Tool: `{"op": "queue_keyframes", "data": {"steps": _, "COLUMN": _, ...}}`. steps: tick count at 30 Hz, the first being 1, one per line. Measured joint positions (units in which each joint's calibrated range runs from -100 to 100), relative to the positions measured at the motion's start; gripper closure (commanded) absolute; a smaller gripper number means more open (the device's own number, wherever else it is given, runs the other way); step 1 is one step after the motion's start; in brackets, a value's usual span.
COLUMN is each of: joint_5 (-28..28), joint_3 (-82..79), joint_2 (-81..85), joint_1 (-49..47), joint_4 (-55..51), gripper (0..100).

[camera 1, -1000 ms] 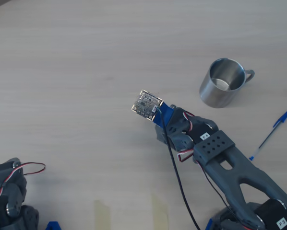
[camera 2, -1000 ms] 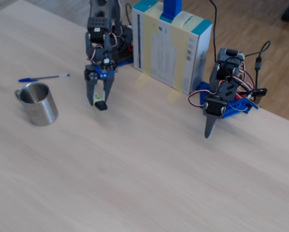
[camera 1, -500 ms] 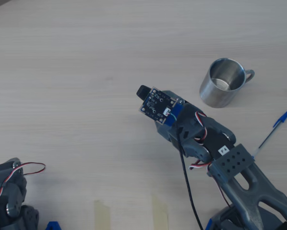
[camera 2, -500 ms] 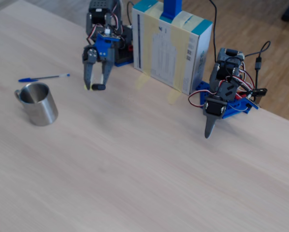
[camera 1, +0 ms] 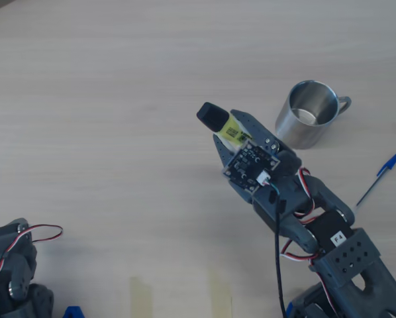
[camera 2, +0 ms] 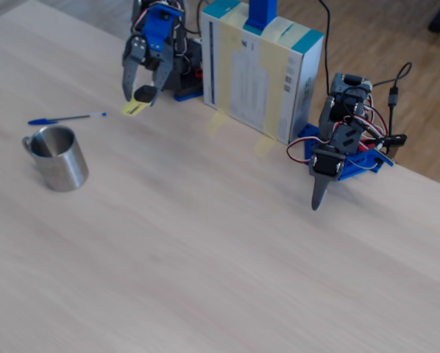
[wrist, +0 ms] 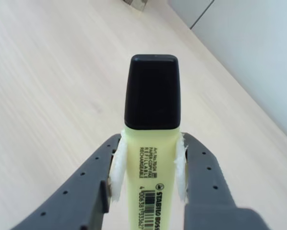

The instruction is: Grab the yellow pen and put it in the silver cup.

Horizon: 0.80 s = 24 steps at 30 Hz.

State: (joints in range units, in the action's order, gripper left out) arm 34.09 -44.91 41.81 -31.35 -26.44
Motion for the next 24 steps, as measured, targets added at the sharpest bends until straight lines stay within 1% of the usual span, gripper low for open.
{"op": "queue_keyframes", "data": {"steps": 6, "joint_5": 0.2, "joint_3": -7.7, "joint_2": 4.4, "joint_1": 0.0, "joint_4": 10.3, "gripper": 96}}
{"op": "queue_keyframes", "data": {"steps": 12, "joint_5": 2.6, "joint_3": -15.1, "joint_2": 9.3, "joint_1": 0.0, "joint_4": 20.1, "gripper": 98}}
{"op": "queue_keyframes", "data": {"steps": 18, "joint_5": 3.0, "joint_3": -24.0, "joint_2": 12.7, "joint_1": 0.1, "joint_4": 31.9, "gripper": 98}}
{"op": "queue_keyframes", "data": {"steps": 20, "joint_5": 4.4, "joint_3": -26.7, "joint_2": 13.3, "joint_1": 0.1, "joint_4": 35.7, "gripper": 98}}
{"op": "queue_keyframes", "data": {"steps": 24, "joint_5": 8.9, "joint_3": -32.1, "joint_2": 13.6, "joint_1": 0.2, "joint_4": 41.9, "gripper": 98}}
